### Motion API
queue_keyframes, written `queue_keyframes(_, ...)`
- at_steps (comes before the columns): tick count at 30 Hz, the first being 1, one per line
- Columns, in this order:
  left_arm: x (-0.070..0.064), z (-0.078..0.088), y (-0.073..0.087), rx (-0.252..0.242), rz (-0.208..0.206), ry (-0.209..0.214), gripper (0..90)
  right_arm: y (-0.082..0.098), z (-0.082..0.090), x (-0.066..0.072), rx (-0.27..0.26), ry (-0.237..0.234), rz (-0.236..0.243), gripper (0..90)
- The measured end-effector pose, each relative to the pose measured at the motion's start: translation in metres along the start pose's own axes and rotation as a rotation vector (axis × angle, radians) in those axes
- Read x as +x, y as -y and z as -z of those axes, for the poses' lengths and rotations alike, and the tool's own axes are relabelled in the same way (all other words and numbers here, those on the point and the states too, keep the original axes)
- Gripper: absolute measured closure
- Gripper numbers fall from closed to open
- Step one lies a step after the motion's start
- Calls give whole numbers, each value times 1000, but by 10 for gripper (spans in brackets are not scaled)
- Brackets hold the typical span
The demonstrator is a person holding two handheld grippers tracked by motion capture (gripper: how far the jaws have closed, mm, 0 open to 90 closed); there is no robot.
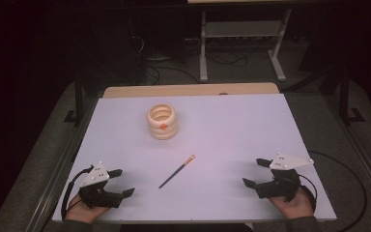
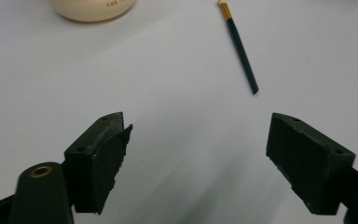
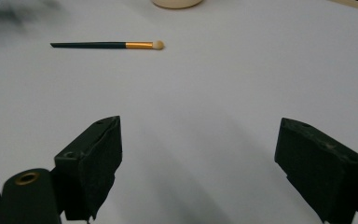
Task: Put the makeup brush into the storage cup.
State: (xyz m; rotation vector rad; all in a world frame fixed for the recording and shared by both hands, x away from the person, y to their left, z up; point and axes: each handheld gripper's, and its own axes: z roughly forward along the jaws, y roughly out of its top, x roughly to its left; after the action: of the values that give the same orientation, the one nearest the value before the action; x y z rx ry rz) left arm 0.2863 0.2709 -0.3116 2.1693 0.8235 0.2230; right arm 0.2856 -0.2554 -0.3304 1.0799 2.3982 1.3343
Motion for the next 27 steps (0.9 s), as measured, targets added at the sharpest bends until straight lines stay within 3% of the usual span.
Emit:
queue_keyframes(17, 2, -2, -1, 15, -2, -12, 206, 0, 0, 0, -6, 4, -2, 139)
queue_keyframes(27, 2, -1, -4, -19, -14, -31, 213, -1, 0, 2, -17, -9, 12, 139)
